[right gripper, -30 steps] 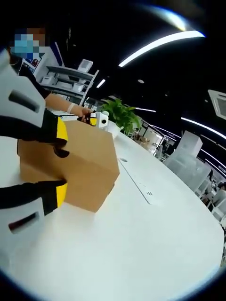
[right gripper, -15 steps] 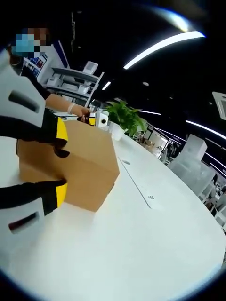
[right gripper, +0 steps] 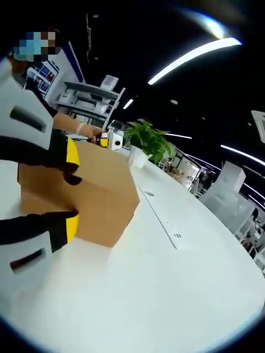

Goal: Operate the shoe box by opening the lid, removing the specified soft item, and placing it in the target area until the item is outside and the box remains undamaged.

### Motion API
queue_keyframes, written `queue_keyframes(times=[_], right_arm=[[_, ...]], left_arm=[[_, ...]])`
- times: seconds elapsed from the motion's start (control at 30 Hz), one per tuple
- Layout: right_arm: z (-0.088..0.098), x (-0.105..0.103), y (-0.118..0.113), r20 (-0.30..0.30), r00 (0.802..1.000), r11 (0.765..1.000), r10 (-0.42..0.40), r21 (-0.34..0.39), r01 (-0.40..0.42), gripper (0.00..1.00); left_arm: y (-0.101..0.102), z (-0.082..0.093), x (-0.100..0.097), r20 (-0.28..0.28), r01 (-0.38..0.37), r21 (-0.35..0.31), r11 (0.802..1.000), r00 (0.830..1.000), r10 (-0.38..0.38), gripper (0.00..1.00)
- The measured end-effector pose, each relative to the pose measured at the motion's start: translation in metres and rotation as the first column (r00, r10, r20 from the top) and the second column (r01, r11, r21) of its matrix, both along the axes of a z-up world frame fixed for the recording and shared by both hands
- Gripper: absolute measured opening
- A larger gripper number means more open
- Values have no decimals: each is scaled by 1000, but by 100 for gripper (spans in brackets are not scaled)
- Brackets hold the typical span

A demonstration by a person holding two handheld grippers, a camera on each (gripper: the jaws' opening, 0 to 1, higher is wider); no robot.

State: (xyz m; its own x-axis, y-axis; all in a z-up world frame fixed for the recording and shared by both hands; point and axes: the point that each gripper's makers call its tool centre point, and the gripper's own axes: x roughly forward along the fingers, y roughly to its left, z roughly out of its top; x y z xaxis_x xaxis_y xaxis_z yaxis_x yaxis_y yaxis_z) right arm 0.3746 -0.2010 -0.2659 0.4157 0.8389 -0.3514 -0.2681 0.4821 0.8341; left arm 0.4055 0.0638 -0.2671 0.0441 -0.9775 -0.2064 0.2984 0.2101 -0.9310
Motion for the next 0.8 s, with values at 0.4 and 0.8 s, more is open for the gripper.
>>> queue_keyframes(times=[0.4, 0.8], right_arm=[[0, 6, -7, 1, 999, 999, 32, -16, -32, 31], [-3, 10, -8, 0, 1000, 1000, 23, -12, -23, 30]], left_arm=[[-2, 1, -14, -2, -19, -18, 1000, 1000, 19, 28], [-2, -1, -24, 0, -25, -5, 1000, 1000, 25, 28]])
